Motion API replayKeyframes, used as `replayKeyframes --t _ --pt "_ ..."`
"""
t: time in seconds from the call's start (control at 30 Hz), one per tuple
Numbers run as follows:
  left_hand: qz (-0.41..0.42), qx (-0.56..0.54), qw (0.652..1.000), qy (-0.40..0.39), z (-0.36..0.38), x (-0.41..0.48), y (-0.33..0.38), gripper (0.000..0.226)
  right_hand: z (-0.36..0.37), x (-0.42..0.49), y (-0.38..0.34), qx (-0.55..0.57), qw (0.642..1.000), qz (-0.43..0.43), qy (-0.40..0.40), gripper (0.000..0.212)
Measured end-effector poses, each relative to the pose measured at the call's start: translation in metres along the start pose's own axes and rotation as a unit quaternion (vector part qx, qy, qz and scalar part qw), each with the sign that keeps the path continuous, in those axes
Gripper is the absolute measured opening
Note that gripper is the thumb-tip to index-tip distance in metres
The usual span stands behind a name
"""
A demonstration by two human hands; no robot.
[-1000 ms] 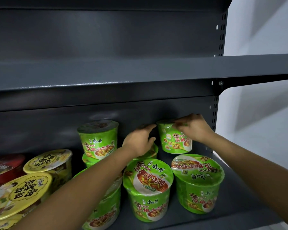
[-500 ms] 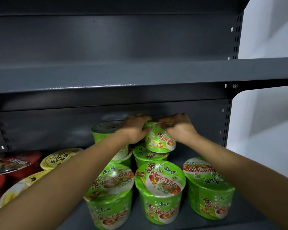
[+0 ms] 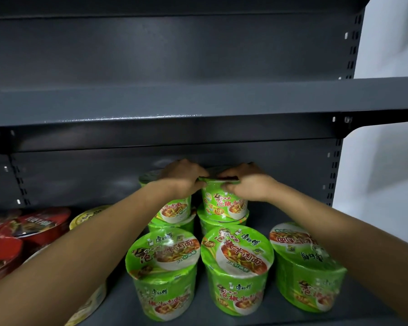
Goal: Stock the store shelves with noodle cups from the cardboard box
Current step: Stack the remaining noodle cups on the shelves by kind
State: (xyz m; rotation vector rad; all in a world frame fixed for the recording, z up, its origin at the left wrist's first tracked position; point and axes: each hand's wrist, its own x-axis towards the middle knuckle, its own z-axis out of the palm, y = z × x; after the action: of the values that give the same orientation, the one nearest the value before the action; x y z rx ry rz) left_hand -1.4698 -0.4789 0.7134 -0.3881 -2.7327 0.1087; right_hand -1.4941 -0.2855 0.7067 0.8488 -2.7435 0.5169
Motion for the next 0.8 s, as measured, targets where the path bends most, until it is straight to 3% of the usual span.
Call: replayKeyframes --t 0.2,0.8 --pt "-0.018 -0.021 1.000 0.001 0.006 -0.002 -0.003 0.037 -0.009 -0.005 0.005 0.070 0.996 -0.007 -0.052 0.040" --pt "-0.036 -0.023 0.999 -0.002 0.017 -0.006 -0.007 0.042 0.013 -0.006 0.011 0.085 0.995 -0.047 0.035 0.042"
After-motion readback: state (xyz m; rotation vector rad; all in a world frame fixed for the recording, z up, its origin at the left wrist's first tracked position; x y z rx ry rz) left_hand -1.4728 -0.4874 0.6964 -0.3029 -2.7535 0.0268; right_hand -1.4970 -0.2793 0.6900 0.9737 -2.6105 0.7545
